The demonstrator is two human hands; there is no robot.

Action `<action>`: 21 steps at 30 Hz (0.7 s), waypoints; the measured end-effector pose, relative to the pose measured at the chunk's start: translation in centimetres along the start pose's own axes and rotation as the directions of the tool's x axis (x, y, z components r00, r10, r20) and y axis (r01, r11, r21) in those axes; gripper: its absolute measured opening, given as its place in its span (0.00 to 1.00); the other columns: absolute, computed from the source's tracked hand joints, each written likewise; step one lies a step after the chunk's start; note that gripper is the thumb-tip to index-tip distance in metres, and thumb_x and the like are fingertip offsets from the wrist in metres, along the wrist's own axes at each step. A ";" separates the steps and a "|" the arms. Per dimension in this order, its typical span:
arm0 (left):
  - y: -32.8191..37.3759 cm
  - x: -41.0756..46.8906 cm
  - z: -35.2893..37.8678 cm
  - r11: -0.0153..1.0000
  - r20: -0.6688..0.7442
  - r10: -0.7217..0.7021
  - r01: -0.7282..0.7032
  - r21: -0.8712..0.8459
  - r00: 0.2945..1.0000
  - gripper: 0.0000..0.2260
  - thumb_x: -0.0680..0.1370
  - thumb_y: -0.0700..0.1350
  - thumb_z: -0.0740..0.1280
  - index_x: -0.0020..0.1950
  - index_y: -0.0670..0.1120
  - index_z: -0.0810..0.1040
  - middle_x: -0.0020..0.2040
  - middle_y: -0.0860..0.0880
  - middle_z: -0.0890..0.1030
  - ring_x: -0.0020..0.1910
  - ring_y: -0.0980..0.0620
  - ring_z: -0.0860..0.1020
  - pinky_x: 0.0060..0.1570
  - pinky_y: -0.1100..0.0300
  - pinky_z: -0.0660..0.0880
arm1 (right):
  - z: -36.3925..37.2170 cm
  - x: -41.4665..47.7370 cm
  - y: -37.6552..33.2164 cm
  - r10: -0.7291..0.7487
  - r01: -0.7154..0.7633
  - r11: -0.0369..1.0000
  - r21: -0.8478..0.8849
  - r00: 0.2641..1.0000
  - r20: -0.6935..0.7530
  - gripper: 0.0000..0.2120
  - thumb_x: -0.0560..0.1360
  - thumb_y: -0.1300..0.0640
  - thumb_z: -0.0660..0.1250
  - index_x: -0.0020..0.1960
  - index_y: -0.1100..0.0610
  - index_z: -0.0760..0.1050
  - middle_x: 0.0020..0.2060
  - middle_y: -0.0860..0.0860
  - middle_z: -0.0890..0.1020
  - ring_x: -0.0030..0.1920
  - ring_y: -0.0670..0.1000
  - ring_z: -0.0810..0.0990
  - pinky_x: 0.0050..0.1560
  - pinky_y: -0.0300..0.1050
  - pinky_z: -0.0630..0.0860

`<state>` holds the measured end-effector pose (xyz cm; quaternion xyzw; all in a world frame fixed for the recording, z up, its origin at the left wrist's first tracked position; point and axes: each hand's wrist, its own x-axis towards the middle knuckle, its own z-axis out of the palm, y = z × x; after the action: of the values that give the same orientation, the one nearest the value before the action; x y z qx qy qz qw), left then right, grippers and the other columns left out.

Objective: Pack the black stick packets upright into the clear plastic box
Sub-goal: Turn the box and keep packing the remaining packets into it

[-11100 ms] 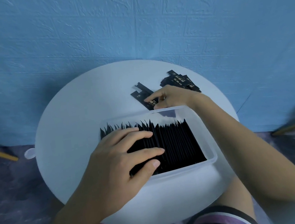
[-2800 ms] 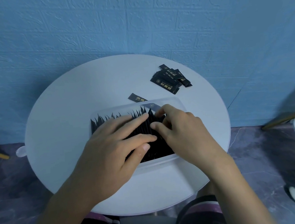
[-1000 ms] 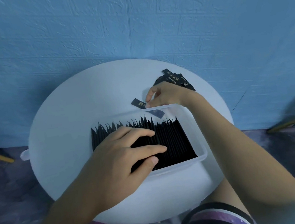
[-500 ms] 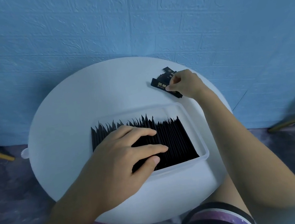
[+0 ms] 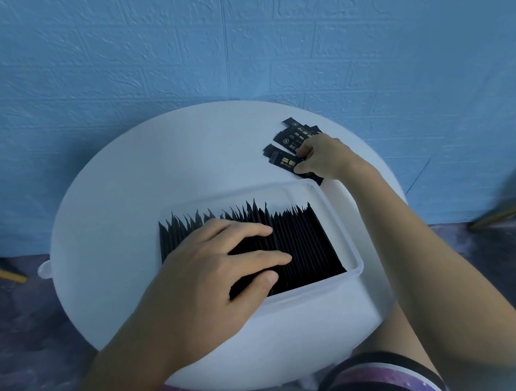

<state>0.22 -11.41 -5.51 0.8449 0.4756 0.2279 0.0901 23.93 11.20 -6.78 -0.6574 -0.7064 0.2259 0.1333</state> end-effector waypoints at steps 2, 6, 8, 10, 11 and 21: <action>0.0 0.0 0.0 1.000 -0.003 -0.002 0.002 -0.005 1.000 0.14 0.82 0.57 0.60 0.63 0.65 0.81 0.67 0.64 0.75 0.65 0.60 0.71 0.64 0.60 0.68 | 0.0 0.0 0.1 -0.014 0.014 1.000 0.011 1.000 -0.013 0.12 0.73 0.55 0.75 0.54 0.51 0.79 0.49 0.49 0.82 0.53 0.54 0.79 0.56 0.49 0.76; 0.0 0.0 0.0 1.000 0.000 -0.002 0.002 -0.004 1.000 0.14 0.82 0.57 0.60 0.63 0.65 0.81 0.67 0.64 0.75 0.64 0.60 0.71 0.63 0.61 0.68 | 0.1 -0.4 0.3 -0.079 0.080 0.995 0.066 0.997 -0.024 0.12 0.73 0.57 0.74 0.54 0.49 0.77 0.40 0.43 0.76 0.47 0.51 0.76 0.46 0.44 0.72; 0.0 0.0 0.0 1.000 0.003 -0.001 0.001 -0.002 1.000 0.14 0.82 0.57 0.59 0.63 0.65 0.80 0.67 0.64 0.75 0.64 0.60 0.70 0.63 0.60 0.68 | 0.0 -0.7 0.4 -0.096 0.097 0.988 0.117 0.995 -0.014 0.10 0.73 0.57 0.74 0.52 0.48 0.77 0.39 0.44 0.76 0.44 0.50 0.75 0.42 0.42 0.70; -0.1 0.0 0.0 1.000 0.007 -0.001 0.001 0.001 1.000 0.14 0.82 0.58 0.59 0.64 0.65 0.80 0.67 0.64 0.74 0.65 0.60 0.70 0.64 0.61 0.68 | -0.6 -1.3 0.3 -0.104 0.110 0.977 0.182 0.994 -0.045 0.05 0.75 0.56 0.73 0.46 0.49 0.79 0.37 0.44 0.77 0.40 0.48 0.74 0.42 0.42 0.69; -0.1 0.0 0.0 1.000 0.006 -0.001 0.001 0.004 1.000 0.14 0.82 0.58 0.59 0.64 0.65 0.80 0.67 0.64 0.74 0.65 0.60 0.70 0.64 0.61 0.67 | -1.3 -2.0 0.0 -0.111 0.127 0.963 0.237 0.991 -0.076 0.05 0.75 0.56 0.73 0.43 0.50 0.78 0.34 0.44 0.76 0.37 0.47 0.73 0.42 0.42 0.69; 0.0 0.0 0.1 1.000 -0.012 0.005 -0.005 0.002 1.000 0.14 0.82 0.57 0.59 0.63 0.64 0.81 0.67 0.63 0.75 0.65 0.59 0.71 0.64 0.58 0.69 | -3.1 -16.6 -4.9 -0.164 0.162 0.978 0.133 0.986 0.004 0.09 0.76 0.47 0.71 0.53 0.48 0.74 0.33 0.46 0.81 0.34 0.50 0.77 0.38 0.45 0.69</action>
<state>0.26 -11.41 -5.64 0.8448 0.4740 0.2327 0.0860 22.84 -4.89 0.10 -0.5853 -0.7424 0.2654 0.1894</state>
